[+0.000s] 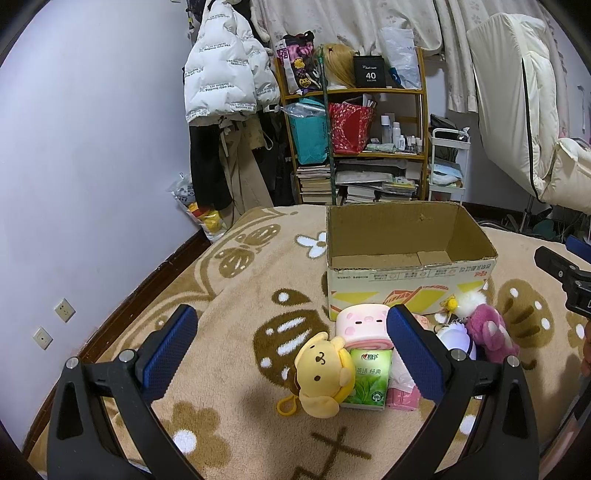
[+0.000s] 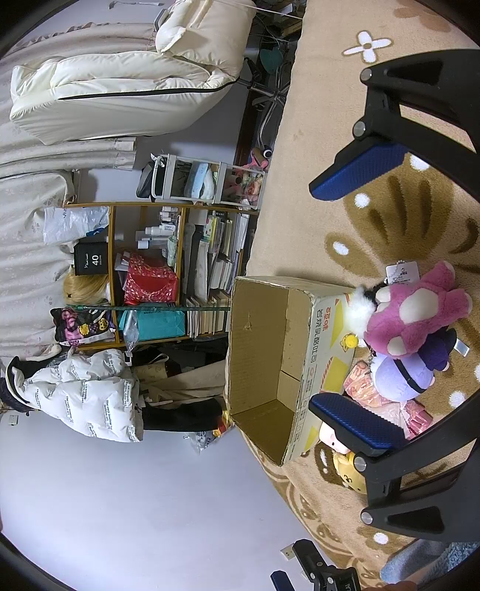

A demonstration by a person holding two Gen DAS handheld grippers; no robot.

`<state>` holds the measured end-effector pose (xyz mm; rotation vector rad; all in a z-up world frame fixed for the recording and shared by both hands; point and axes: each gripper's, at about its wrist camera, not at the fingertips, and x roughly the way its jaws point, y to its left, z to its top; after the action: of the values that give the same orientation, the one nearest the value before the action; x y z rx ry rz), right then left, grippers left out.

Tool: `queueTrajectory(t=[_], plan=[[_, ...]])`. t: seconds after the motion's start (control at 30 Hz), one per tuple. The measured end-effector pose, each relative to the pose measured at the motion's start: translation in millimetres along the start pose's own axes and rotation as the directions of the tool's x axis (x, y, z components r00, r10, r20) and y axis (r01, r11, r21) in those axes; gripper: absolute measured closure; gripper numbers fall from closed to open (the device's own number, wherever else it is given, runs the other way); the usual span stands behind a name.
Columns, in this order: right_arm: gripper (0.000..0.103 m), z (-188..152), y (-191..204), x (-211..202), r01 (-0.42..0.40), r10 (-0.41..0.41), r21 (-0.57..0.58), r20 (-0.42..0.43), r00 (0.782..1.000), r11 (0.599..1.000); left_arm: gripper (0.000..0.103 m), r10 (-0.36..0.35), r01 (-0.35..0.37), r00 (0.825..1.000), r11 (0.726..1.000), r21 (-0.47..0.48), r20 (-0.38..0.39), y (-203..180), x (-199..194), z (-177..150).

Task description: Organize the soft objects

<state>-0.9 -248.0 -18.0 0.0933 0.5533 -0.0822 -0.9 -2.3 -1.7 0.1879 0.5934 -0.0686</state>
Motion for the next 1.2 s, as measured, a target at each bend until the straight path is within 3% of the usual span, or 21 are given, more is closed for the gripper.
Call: queueTrajectory(t=[1.2], plan=[[0.000, -2.2, 6.0, -2.5, 0.002, -0.002, -0.003, -0.001, 1.000, 1.000, 0.002, 0.003, -0.003, 1.000, 1.000, 0.004, -0.004, -0.7, 1.3, -1.1]])
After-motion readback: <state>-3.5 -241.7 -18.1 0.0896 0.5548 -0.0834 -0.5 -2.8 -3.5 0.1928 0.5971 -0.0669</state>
